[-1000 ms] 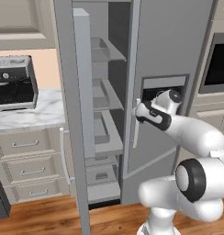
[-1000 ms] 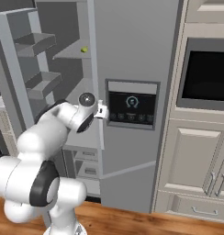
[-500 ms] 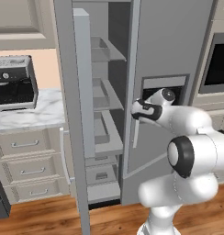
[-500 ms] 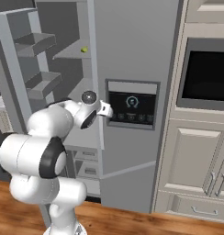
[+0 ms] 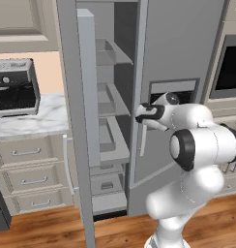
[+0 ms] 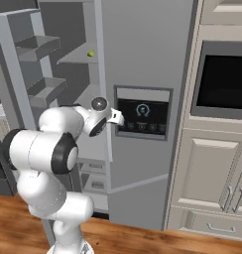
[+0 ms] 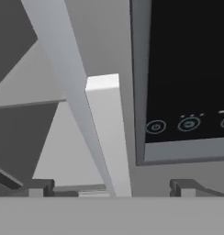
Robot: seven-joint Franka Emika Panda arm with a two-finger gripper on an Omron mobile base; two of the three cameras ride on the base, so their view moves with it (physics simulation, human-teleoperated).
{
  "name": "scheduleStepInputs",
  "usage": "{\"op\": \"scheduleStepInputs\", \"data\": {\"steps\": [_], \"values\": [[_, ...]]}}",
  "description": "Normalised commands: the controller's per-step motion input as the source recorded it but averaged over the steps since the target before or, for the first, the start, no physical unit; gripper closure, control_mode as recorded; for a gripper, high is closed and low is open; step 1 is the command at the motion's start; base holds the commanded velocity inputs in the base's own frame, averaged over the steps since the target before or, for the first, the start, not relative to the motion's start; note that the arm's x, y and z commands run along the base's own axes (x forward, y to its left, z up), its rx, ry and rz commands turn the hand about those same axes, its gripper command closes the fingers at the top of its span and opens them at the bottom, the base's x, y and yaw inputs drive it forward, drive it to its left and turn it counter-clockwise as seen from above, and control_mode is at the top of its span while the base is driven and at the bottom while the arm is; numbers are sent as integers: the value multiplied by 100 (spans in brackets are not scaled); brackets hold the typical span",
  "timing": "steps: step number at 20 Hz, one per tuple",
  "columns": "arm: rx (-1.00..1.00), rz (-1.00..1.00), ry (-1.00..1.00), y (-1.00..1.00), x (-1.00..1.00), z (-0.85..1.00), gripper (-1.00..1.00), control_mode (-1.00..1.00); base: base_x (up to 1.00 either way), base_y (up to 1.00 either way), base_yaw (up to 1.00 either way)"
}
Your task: There is a bowl on the dining counter. Grab a lemon wedge from the fridge and place it in the bowl. Then get the liquor bottle and glass cup from the cabinet and place them next to the bowl.
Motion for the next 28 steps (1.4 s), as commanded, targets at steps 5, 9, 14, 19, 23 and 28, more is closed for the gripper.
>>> {"op": "scheduleStepInputs", "data": {"steps": [5,9,14,19,23,28], "values": [[-3,0,0,0,25,-23,-100,-100,0,0,0],[-3,0,0,0,27,-21,-100,-100,0,0,0],[-3,0,0,0,31,-22,-100,-100,0,0,0],[-1,0,0,0,30,-16,-100,-100,0,0,0],[0,0,0,0,30,-11,-100,-100,0,0,0],[0,0,0,0,34,-15,100,-100,0,0,0]]}}
